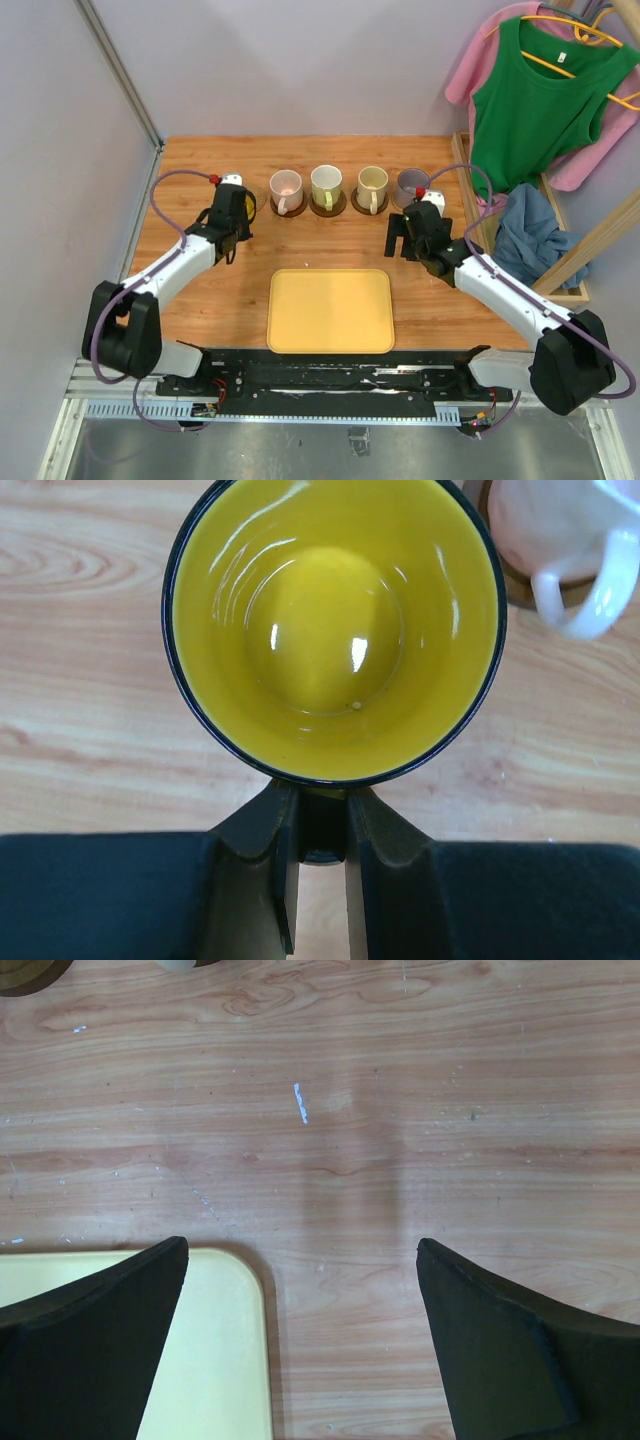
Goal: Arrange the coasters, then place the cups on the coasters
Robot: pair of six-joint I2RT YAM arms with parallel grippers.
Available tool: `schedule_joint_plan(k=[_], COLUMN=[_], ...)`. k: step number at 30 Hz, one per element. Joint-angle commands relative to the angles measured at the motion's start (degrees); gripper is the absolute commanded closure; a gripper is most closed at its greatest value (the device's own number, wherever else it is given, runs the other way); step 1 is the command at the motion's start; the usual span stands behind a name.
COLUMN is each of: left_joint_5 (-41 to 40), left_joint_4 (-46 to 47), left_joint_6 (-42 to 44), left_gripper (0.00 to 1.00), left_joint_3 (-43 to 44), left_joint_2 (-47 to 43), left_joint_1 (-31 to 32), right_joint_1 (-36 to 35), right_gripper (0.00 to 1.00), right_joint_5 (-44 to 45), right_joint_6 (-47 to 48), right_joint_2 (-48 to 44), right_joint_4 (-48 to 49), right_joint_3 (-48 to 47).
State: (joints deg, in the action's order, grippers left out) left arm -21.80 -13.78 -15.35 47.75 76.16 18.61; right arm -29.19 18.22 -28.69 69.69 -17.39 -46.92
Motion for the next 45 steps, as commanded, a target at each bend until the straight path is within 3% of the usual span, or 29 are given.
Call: schedule_joint_plan(k=[1, 15, 45], left_joint_5=[5.34, 16.09, 17.0], left_joint_4=[11.6, 16.09, 16.84], left_joint_6=[4.92, 11.46, 12.2], left_gripper=[1.0, 0.99, 0.99], left_joint_3=[6.62, 17.41, 18.98], left_joint_2=[5.43, 21.43, 25.42], left_joint_1=[-3.48, -11.32, -11.76], right_joint_1=[1.06, 1.24, 1.27], right_gripper=[0.02, 0.02, 0.02], right_joint_5=[1.2, 1.87, -0.41], right_joint_6=[1.43, -0.16, -1.14], right_joint_2=[1.35, 2.98, 6.0], right_joint_4=[-0.13, -1.76, -1.73], right_joint_3=[-2.82, -4.27, -4.82])
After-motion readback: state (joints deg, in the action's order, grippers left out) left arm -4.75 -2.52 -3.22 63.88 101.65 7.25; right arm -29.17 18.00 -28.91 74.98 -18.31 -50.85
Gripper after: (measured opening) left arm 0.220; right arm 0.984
